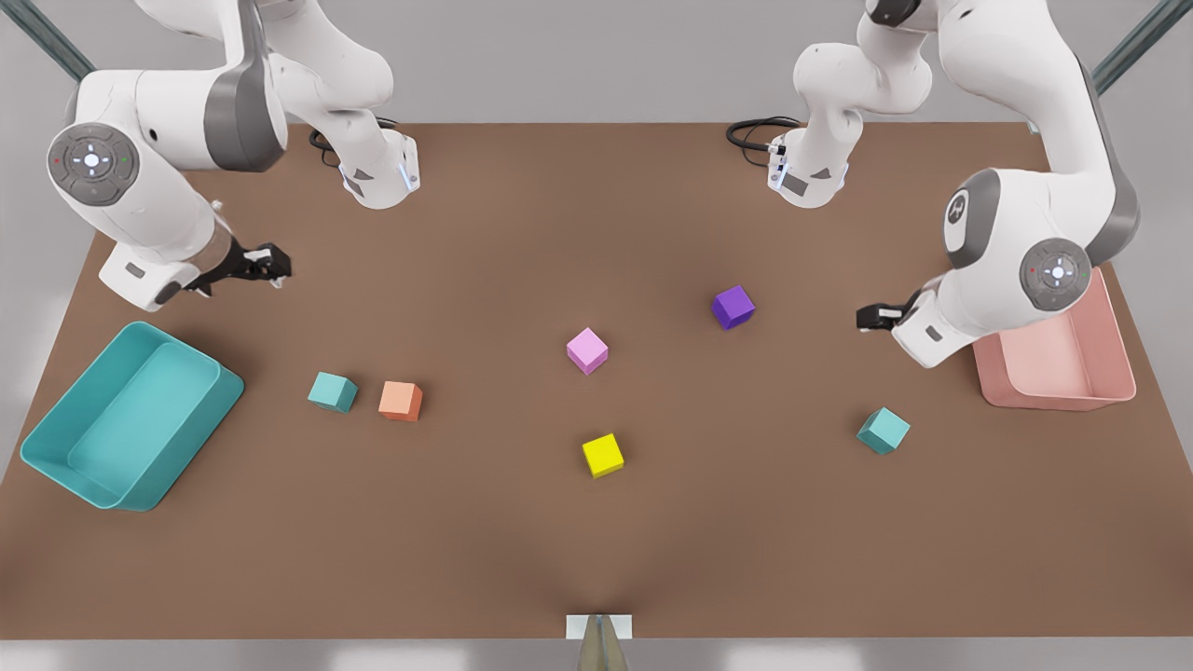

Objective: Stack the two blue cubes on top of each other

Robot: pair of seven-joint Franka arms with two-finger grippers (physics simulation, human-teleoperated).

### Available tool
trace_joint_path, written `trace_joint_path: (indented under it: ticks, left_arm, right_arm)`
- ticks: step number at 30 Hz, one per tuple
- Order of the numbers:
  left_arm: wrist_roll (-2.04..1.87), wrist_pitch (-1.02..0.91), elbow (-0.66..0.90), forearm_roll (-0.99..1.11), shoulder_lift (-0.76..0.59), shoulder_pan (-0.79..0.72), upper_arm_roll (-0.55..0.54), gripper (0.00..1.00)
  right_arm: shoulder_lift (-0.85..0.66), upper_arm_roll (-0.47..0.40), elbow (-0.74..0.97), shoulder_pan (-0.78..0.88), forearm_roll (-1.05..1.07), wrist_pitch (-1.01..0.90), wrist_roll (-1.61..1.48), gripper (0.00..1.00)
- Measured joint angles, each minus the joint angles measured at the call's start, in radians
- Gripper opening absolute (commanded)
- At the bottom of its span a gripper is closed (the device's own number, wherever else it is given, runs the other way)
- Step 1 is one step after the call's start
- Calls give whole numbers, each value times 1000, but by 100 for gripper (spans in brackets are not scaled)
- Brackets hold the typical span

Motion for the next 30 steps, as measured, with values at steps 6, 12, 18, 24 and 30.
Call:
trace_joint_path:
  ticks: [6,12,18,24,30]
  left_arm:
    - [-3,-6,0,0,6,-2,0,100]
    - [-4,-20,0,0,36,2,0,100]
    - [-5,-63,2,2,75,2,0,100]
    - [-6,-79,2,2,75,2,1,100]
    - [-6,-84,2,0,87,2,1,100]
  right_arm:
    - [223,-22,11,16,-16,8,0,100]
    - [375,-64,-87,-57,4,153,18,100]
    - [349,-103,-317,-73,119,394,59,100]
    - [323,-106,-492,-78,168,680,118,100]
    - [319,-105,-594,-91,179,871,160,100]
